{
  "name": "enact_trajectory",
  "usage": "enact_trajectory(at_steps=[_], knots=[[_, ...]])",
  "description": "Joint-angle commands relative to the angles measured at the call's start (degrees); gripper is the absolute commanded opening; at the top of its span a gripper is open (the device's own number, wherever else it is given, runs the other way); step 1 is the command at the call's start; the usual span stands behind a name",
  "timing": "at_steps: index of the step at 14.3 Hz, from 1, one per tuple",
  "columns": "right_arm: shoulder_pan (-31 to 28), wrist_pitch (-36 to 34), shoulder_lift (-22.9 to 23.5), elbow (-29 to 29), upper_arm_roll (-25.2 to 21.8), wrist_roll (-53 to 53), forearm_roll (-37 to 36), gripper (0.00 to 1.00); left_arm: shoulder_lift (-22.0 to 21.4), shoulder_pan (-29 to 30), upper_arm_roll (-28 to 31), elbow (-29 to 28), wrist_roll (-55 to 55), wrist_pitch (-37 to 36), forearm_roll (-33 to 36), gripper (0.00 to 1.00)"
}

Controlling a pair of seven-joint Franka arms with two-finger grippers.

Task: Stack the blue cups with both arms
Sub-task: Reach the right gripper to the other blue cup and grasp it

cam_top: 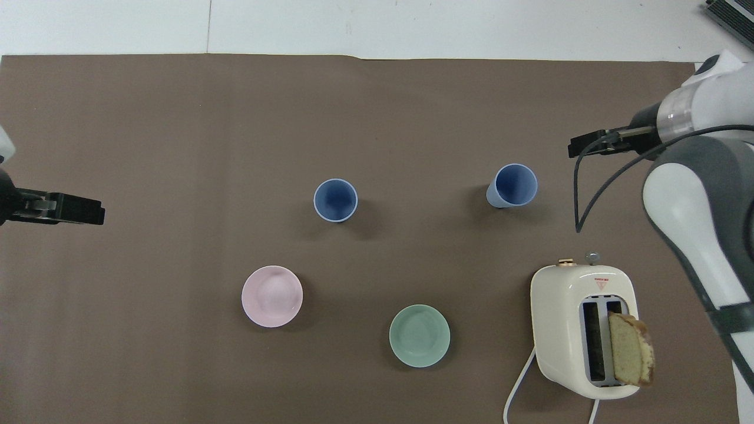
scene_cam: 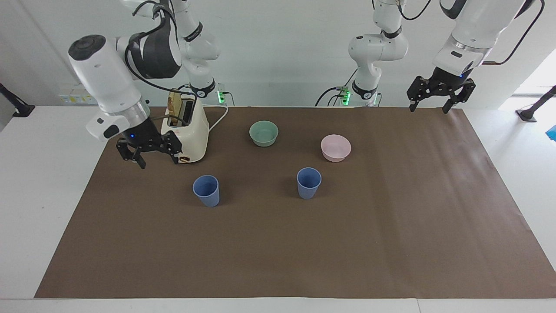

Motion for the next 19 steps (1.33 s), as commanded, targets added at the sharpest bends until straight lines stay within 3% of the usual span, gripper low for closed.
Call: enact_trajectory(at_steps=[1, 5, 8, 16, 18, 19], knots=[[1.9, 4.8, 3.0, -0.3, 0.0, -1.0, 1.1, 1.00, 0.5, 1.1, -0.4, 0.9, 1.0, -1.6, 0.8, 1.00], [3.3, 10.1, 5.4, -4.2, 0.0, -1.1, 0.7, 1.00, 0.5, 3.1, -0.1, 2.5, 5.2, -2.8, 0.6, 1.00], [3.4, 11.1, 6.5, -6.5, -0.1, -1.1, 0.7, 1.00, 0.4, 3.0, -0.6, 3.0, 4.1, -3.4, -2.6, 1.00], [2.7, 12.3, 7.6, -10.8, -0.1, -2.2, 0.7, 1.00, -1.2, 3.3, -0.4, 2.0, 4.6, -3.8, -2.6, 1.00], [2.5, 12.3, 7.7, -10.5, -0.1, -2.7, 0.7, 0.35, -1.6, 3.4, -0.5, 1.0, 4.6, -3.5, -2.6, 1.00], [2.4, 12.3, 7.8, -10.4, 0.0, -2.7, 0.6, 0.13, -1.6, 3.4, -0.5, 1.0, 4.6, -3.6, -2.6, 1.00]])
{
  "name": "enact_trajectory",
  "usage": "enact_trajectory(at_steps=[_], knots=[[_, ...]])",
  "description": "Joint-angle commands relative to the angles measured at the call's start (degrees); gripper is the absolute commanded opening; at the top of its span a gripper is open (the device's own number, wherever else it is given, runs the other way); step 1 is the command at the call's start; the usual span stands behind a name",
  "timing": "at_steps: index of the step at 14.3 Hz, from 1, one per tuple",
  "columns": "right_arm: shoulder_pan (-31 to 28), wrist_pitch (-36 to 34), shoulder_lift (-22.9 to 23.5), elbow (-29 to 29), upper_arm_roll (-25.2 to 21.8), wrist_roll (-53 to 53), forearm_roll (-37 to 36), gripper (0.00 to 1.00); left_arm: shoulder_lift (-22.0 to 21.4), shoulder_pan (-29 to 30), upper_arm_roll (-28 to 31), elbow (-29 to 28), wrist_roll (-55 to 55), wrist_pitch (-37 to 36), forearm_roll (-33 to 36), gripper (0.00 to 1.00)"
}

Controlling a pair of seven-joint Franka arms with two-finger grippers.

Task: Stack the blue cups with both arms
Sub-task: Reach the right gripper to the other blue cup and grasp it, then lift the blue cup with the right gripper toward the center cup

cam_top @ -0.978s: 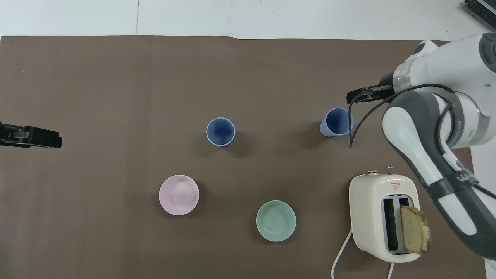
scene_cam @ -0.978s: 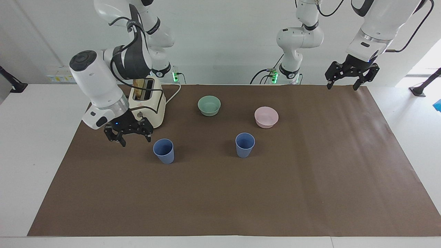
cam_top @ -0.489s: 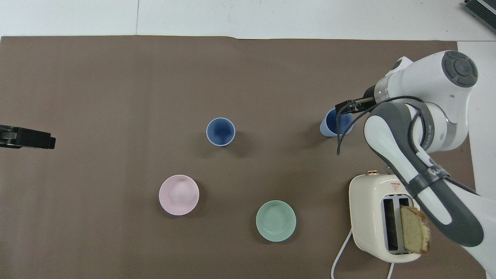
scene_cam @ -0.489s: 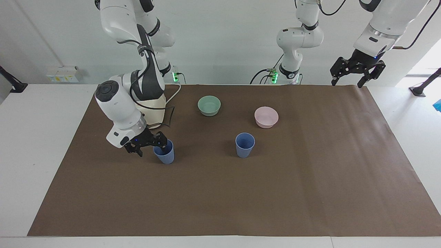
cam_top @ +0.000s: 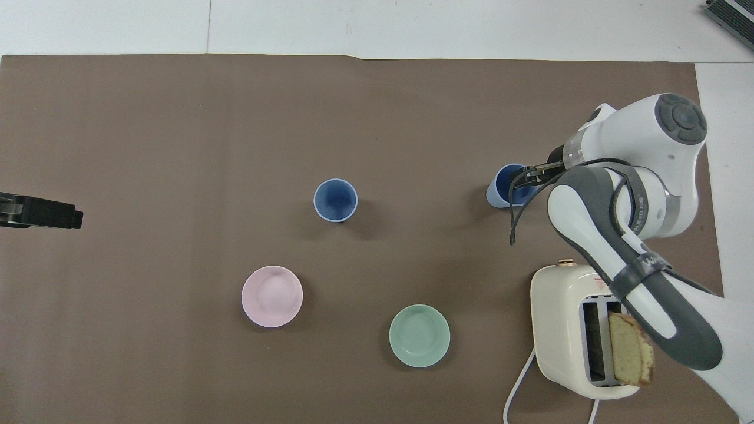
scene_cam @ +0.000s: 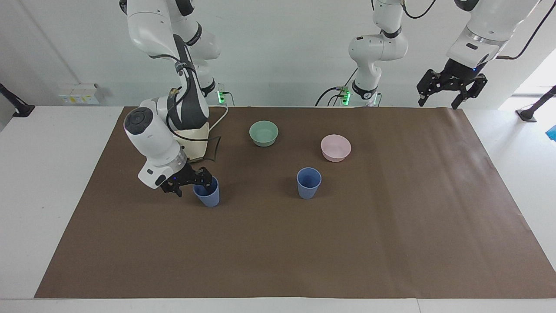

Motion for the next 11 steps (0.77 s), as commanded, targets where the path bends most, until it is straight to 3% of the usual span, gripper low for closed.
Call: enact_trajectory(at_steps=[1, 7, 11], knots=[[-0.7, 1.2, 0.0, -0.4, 0.4, -2.4, 0.6, 0.00, -1.4, 1.2, -0.5, -1.0, 0.9, -1.0, -0.8, 1.00], [0.0, -0.1, -0.1, 2.0, 0.4, -2.4, 0.8, 0.00, -1.3, 1.2, -0.5, -0.7, 0.6, -1.0, -0.8, 1.00], [1.5, -7.6, -0.4, 9.5, 1.1, 0.3, 1.3, 0.00, -1.2, 1.1, -0.5, -0.7, 0.6, -1.0, -0.8, 1.00]])
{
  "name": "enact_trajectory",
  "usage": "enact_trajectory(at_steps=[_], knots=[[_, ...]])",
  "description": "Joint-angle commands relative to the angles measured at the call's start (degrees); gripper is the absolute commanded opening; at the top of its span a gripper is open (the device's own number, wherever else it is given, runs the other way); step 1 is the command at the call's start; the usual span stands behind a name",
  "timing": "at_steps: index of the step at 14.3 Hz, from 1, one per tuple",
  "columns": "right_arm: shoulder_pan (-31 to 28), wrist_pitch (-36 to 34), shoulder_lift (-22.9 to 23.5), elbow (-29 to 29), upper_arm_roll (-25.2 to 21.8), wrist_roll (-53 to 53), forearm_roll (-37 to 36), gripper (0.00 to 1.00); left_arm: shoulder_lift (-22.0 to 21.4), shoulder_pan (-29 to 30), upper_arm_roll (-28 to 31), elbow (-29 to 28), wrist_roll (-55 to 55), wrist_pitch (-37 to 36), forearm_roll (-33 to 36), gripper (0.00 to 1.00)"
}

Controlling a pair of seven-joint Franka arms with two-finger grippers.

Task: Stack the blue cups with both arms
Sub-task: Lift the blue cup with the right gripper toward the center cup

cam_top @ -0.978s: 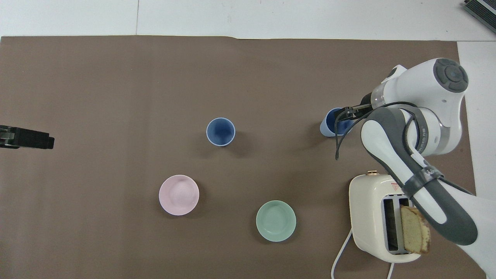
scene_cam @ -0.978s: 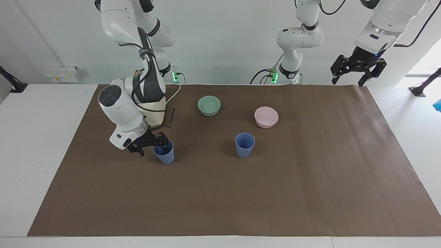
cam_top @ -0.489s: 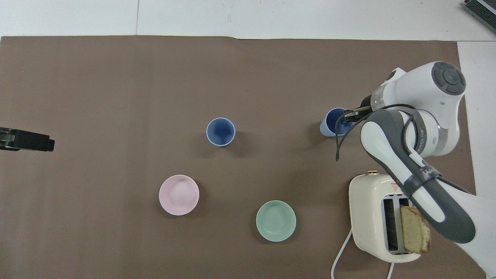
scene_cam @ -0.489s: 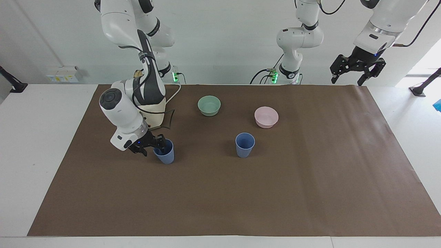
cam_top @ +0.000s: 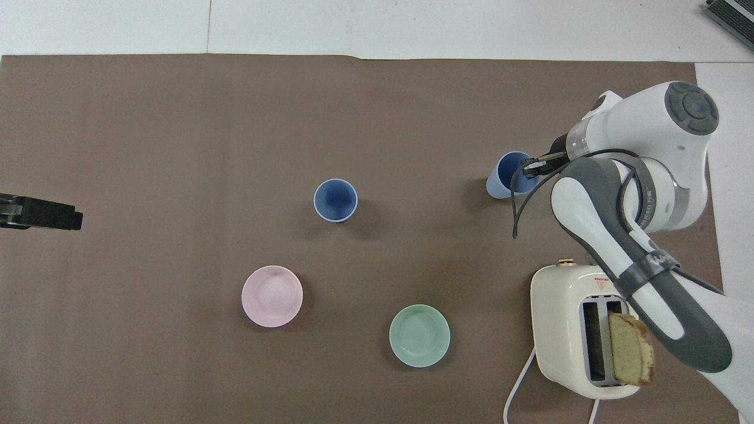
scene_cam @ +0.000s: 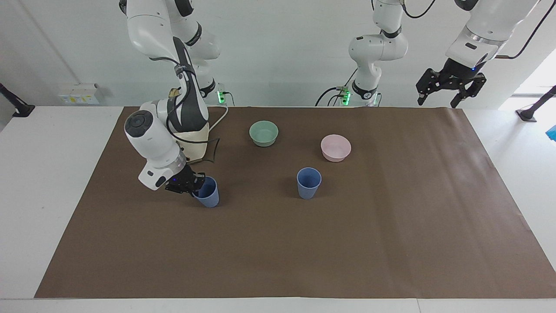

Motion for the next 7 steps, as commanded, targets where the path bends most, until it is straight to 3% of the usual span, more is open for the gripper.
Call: enact_trajectory(at_steps=[1, 4, 7], knots=[[1.9, -7.3, -0.2, 7.2, 0.8, 4.1, 1.1, 0.00, -1.1, 1.1, -0.5, -0.7, 0.6, -0.8, -0.8, 1.00], [7.3, -14.3, -0.2, 14.4, 0.8, 10.8, 0.0, 0.00, -1.1, 1.1, -0.5, -0.7, 0.6, -0.8, -0.8, 1.00], [12.8, -16.2, -0.1, 17.6, 0.7, 16.2, -0.8, 0.00, -1.1, 1.1, -0.5, -0.7, 0.6, -0.8, -0.8, 1.00]])
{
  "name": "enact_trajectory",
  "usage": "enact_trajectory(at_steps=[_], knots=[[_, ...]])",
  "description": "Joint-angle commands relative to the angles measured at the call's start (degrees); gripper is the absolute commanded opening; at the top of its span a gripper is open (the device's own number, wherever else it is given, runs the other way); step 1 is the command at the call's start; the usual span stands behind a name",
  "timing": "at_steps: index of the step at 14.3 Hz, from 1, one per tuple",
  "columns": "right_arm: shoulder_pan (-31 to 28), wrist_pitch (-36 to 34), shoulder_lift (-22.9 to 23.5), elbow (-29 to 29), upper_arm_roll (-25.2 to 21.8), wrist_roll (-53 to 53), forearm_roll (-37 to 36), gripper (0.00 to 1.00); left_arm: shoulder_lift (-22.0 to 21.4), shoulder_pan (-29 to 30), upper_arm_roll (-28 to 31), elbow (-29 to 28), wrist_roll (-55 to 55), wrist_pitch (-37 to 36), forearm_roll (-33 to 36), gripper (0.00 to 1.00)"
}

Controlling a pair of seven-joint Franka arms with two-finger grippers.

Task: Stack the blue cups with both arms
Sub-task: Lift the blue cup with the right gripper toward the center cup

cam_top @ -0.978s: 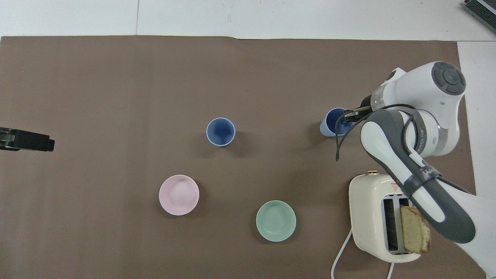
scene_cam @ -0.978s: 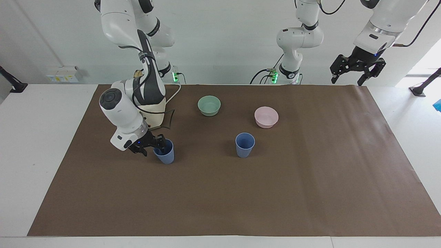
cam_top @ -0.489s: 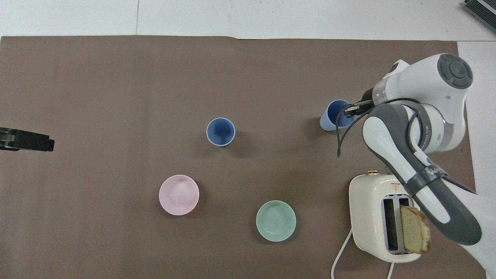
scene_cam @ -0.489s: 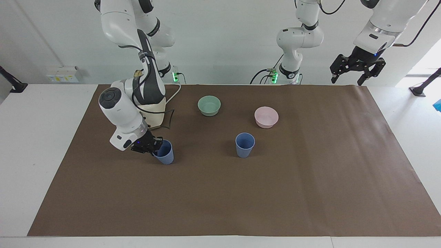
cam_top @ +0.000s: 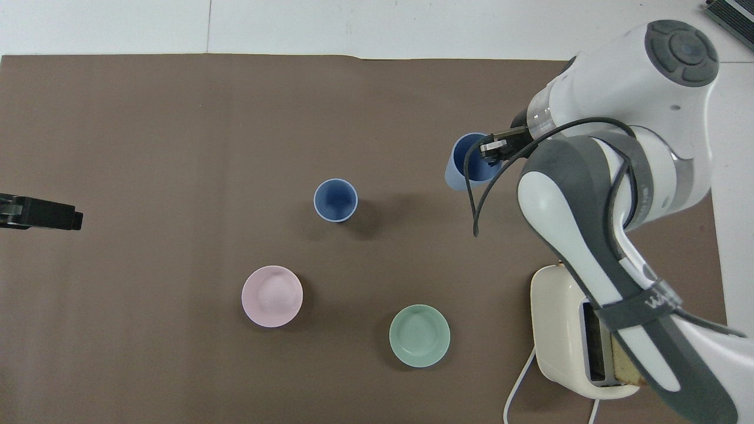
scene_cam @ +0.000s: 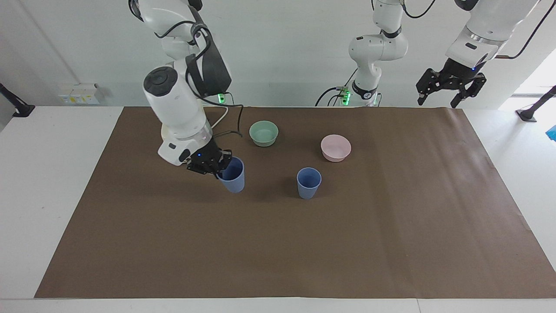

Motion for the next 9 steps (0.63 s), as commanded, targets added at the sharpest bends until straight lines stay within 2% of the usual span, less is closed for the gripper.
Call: enact_trajectory(at_steps=[1, 4, 9], knots=[[5.1, -2.0, 0.8, 3.7, -0.1, 7.0, -1.8, 0.00, -1.1, 1.1, -0.5, -0.7, 0.6, -0.8, -0.8, 1.00], [10.7, -2.6, 0.9, 5.8, -0.1, 15.1, -3.1, 0.00, -1.1, 1.1, -0.5, -0.7, 0.6, -0.8, -0.8, 1.00], [16.3, -2.7, 2.3, 8.8, -0.1, 19.6, -3.2, 0.00, -1.1, 1.1, -0.5, -0.7, 0.6, -0.8, -0.8, 1.00]])
